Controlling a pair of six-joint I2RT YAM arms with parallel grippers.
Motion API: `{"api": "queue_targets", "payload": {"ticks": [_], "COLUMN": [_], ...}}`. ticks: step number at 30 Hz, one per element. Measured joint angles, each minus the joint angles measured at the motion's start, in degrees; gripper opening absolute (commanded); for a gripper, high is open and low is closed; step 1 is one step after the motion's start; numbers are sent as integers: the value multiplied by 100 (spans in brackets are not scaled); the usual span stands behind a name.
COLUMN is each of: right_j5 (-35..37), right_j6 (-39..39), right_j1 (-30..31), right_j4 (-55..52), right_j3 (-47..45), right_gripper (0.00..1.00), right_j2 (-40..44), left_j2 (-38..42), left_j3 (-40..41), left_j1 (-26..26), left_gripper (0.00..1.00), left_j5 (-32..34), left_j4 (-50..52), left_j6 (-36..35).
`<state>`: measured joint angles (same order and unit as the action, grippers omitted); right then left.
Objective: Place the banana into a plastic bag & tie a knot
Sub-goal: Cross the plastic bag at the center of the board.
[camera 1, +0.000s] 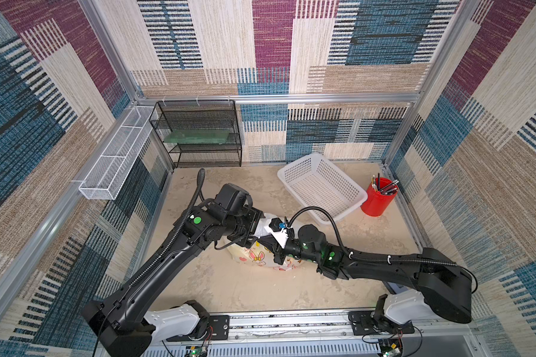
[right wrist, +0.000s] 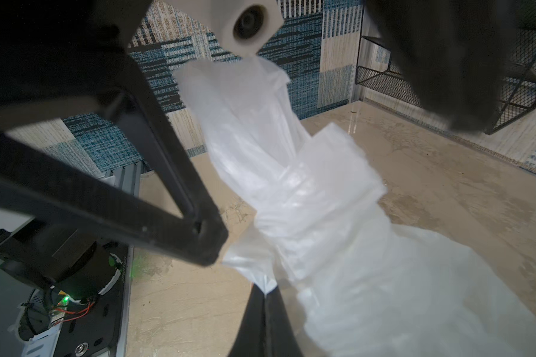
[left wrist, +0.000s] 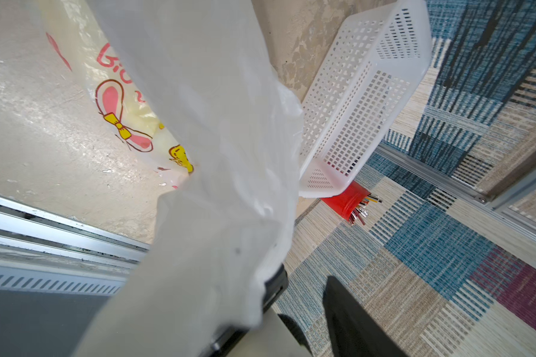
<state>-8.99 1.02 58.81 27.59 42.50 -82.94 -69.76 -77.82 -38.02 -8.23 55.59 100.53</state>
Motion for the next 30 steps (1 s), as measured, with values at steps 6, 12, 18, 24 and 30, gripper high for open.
{"api": "queue_targets", "payload": {"ticks": [6, 12, 18, 24, 30], "right_j5": [-2, -2, -2, 2, 114], "right_j6": [-7, -44, -66, -87, -87], "right_j1": [37, 44, 44, 42, 35], "right_j4": [7, 11, 7, 7, 4], "right_j3": [-15, -15, -15, -15, -15], "right_gripper": [0, 0, 0, 0, 3], "right_j2": [-9, -7, 2, 2, 15], "left_j2": [-334, -555, -702, -789, -748], "left_j3": [-31, -37, -39, 22, 87], "left_j1": [31, 76, 114, 125, 125], "left_gripper": [63, 53, 46, 22, 0], "left_j5": [70, 203, 214, 208, 203], "left_j4": [-76, -94, -94, -160, -243], "left_j6": [-125, -417, -695, -772, -835]}}
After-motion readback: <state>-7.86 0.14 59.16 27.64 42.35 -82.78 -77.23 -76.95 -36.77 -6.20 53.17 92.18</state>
